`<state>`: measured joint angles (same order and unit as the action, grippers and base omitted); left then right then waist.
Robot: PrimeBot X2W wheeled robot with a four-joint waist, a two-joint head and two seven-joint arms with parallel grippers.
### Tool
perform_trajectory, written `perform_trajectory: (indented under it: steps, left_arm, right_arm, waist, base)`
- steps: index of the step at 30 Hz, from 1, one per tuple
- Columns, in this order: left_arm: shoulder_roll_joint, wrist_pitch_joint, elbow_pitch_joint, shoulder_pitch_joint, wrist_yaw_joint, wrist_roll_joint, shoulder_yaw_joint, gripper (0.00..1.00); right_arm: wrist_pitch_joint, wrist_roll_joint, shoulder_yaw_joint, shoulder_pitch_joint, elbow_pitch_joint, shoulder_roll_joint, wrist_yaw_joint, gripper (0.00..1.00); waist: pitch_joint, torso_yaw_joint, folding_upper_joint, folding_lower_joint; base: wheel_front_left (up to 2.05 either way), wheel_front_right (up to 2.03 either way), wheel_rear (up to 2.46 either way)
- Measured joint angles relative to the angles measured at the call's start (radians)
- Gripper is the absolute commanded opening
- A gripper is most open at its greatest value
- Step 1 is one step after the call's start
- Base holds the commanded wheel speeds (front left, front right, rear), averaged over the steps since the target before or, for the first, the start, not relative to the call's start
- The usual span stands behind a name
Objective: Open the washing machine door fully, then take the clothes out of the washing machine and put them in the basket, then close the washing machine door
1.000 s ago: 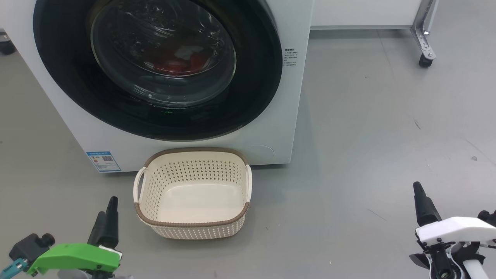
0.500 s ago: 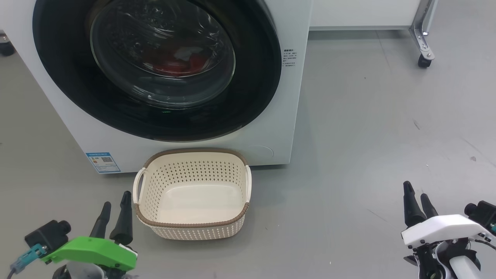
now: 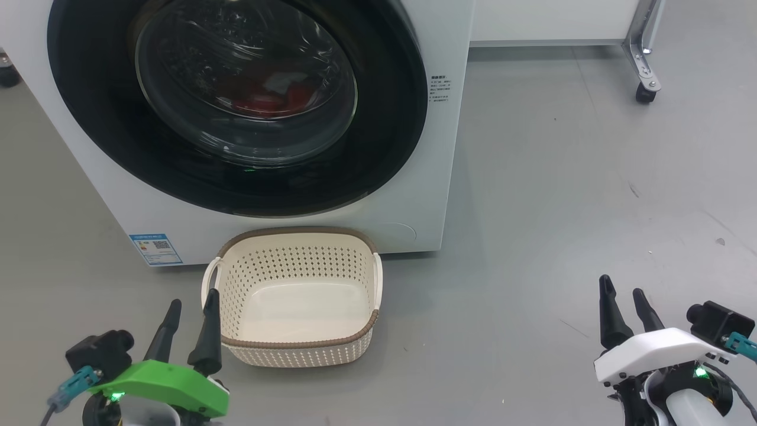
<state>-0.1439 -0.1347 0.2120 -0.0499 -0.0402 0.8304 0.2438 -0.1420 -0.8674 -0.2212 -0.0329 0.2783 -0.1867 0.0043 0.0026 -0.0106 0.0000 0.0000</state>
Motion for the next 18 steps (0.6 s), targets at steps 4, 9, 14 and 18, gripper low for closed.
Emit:
perform_trajectory:
  steps: [4,9,14,18]
  left_arm:
    - [0.0,-0.009,-0.002,-0.001,0.002,-0.044,0.015,1.0]
    - [0.0,-0.022,-0.006,-0.001,0.01,-0.101,0.025,1.0]
    - [0.0,-0.035,-0.016,-0.002,0.017,-0.161,0.035,1.0]
    - [0.001,-0.044,-0.021,-0.003,0.023,-0.205,0.044,1.0]
  right_arm:
    - [-0.009,0.044,-0.014,0.0,-0.004,0.0,-0.007,1.0]
    - [-0.02,0.1,-0.026,-0.001,-0.011,0.0,-0.017,1.0]
    - [-0.031,0.157,-0.041,-0.001,-0.015,0.0,-0.026,1.0]
    - [-0.041,0.203,-0.05,-0.001,-0.02,0.001,-0.032,1.0]
  waist:
    - [0.0,-0.001,0.0,0.0]
    - [0.0,-0.001,0.0,0.0]
    - [-0.001,-0.001,0.0,0.0]
    - [-0.001,-0.001,0.0,0.0]
  base:
    - [0.0,0.0,0.0]
    - [0.0,0.0,0.0]
    - [0.0,0.0,0.0]
    - [0.0,0.0,0.0]
